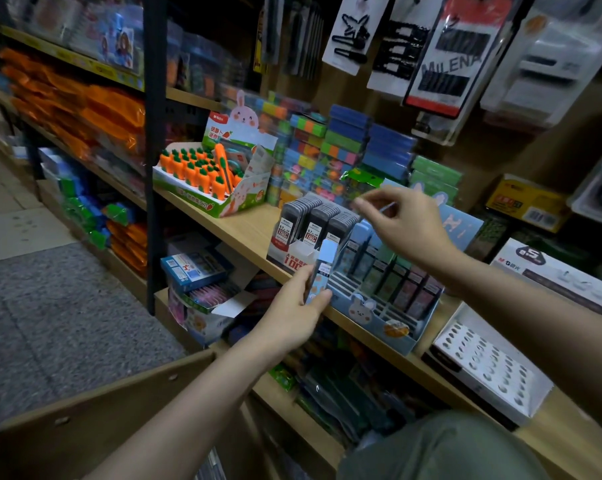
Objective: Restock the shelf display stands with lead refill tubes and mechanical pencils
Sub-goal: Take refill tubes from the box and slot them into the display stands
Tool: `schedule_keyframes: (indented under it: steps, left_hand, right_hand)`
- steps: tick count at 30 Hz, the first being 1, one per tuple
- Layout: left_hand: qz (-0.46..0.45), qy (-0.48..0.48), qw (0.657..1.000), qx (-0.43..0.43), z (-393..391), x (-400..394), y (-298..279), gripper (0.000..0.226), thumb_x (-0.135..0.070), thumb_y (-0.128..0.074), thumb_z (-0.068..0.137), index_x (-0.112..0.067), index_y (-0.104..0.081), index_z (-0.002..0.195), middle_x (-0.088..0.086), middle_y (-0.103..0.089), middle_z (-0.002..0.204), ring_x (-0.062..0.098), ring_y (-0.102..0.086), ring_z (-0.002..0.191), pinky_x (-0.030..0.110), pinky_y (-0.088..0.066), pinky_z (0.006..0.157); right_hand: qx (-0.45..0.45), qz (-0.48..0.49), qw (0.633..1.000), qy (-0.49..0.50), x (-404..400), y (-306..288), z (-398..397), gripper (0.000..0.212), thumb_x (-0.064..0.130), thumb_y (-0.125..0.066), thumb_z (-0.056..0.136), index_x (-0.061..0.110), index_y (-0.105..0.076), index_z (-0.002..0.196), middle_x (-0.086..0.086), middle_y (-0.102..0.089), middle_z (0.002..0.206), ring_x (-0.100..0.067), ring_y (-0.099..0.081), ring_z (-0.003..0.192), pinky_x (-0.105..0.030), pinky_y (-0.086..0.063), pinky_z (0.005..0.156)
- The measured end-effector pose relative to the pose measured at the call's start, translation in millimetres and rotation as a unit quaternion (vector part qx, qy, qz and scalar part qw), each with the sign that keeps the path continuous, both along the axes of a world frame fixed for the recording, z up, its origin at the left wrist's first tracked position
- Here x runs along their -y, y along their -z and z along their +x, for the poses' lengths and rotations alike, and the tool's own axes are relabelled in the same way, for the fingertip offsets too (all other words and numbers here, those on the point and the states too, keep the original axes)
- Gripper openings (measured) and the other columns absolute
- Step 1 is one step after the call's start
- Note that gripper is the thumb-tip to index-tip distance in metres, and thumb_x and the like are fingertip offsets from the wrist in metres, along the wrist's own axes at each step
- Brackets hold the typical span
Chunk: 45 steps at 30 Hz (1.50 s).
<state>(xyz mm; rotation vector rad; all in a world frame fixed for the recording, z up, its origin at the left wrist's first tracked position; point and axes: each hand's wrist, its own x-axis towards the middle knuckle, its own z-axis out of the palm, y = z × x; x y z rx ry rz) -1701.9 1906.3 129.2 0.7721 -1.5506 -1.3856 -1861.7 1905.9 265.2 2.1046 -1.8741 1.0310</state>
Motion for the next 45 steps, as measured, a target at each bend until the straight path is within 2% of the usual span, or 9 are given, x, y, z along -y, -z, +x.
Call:
schedule_keyframes:
  steps: [2,4,9,17,26,30,34,41,45]
  left_hand:
    - [-0.033,-0.001,0.999,0.027,-2,0,-2,0.039,-0.022,-0.053,0.099,-0.032,-0.045,0.135,-0.012,-0.056,0.131,0.002,-0.052,0.12,0.032,-0.043,0.103]
    - [-0.065,0.002,0.997,0.041,-5,-1,-4,0.039,-0.023,-0.053,0.099,-0.033,-0.045,0.135,-0.013,-0.057,0.128,0.002,-0.053,0.118,0.031,-0.044,0.102]
    - [-0.18,-0.072,0.971,0.137,-5,-1,2,0.048,-0.038,-0.059,0.093,-0.031,-0.039,0.136,-0.012,-0.032,0.128,0.007,-0.037,0.126,0.023,-0.036,0.099]
    - [-0.326,-0.049,0.854,0.404,-5,4,25,0.06,-0.052,-0.04,0.098,-0.041,-0.014,0.15,-0.007,0.005,0.158,0.018,0.004,0.147,0.046,-0.024,0.118]
    - [-0.339,-0.044,0.853,0.395,-8,6,32,0.067,-0.047,-0.044,0.098,-0.035,-0.007,0.152,-0.011,0.009,0.155,0.022,-0.007,0.147,0.044,-0.033,0.114]
    - [-0.344,-0.054,0.862,0.369,-7,5,29,0.058,-0.043,-0.046,0.098,-0.033,-0.02,0.15,-0.006,-0.003,0.153,0.024,-0.017,0.144,0.044,-0.043,0.106]
    - [-0.357,-0.057,0.864,0.352,-6,4,29,0.055,-0.04,-0.047,0.098,-0.034,-0.025,0.148,-0.006,-0.007,0.151,0.021,-0.02,0.143,0.04,-0.045,0.105]
    - [-0.349,-0.049,0.866,0.355,-4,3,27,0.054,-0.039,-0.046,0.099,-0.033,-0.025,0.149,-0.008,-0.004,0.153,0.021,-0.021,0.143,0.041,-0.045,0.105]
    - [-0.348,-0.048,0.867,0.354,-2,2,27,0.056,-0.037,-0.047,0.099,-0.035,-0.024,0.149,-0.012,-0.002,0.153,0.021,-0.025,0.142,0.039,-0.047,0.101]
  right_hand:
    - [0.034,0.123,0.99,-0.055,-16,4,8,0.042,0.057,-0.067,0.078,0.028,-0.068,0.109,0.013,-0.07,0.091,0.001,-0.067,0.079,-0.022,-0.057,0.071]
    - [0.027,0.181,0.981,-0.068,-24,11,11,0.037,0.043,-0.077,0.076,0.026,-0.067,0.108,0.009,-0.071,0.092,-0.005,-0.07,0.079,-0.033,-0.06,0.077]
    - [0.02,0.131,0.991,-0.036,-21,-16,-2,0.022,0.024,-0.081,0.077,0.026,-0.066,0.093,0.006,-0.07,0.092,-0.01,-0.07,0.08,-0.034,-0.059,0.079]
    - [-0.096,0.069,0.993,0.026,-4,-25,-20,0.019,0.018,-0.079,0.08,0.014,-0.069,0.096,0.001,-0.069,0.096,-0.013,-0.067,0.08,-0.027,-0.054,0.074]
    - [-0.107,0.09,0.99,0.015,5,-9,-26,0.015,0.018,-0.079,0.079,0.018,-0.066,0.085,-0.001,-0.07,0.089,-0.01,-0.064,0.076,-0.01,-0.045,0.062]
    - [-0.122,0.08,0.989,0.028,3,-6,-27,0.016,0.019,-0.08,0.078,0.013,-0.072,0.091,-0.003,-0.072,0.087,-0.011,-0.065,0.076,-0.025,-0.054,0.071]
    - [-0.136,0.053,0.988,0.053,7,-6,-25,0.009,0.017,-0.075,0.083,0.015,-0.079,0.09,0.009,-0.066,0.069,0.004,-0.051,0.058,-0.011,-0.038,0.056]
    - [-0.099,0.015,0.994,0.053,8,-1,-28,0.017,0.019,-0.063,0.091,0.011,-0.076,0.098,-0.005,-0.075,0.089,-0.012,-0.067,0.075,-0.031,-0.058,0.075]
    - [-0.098,0.025,0.994,0.049,0,2,-32,0.019,0.021,-0.055,0.097,0.014,-0.071,0.105,0.0,-0.075,0.087,-0.011,-0.068,0.075,-0.035,-0.057,0.07]
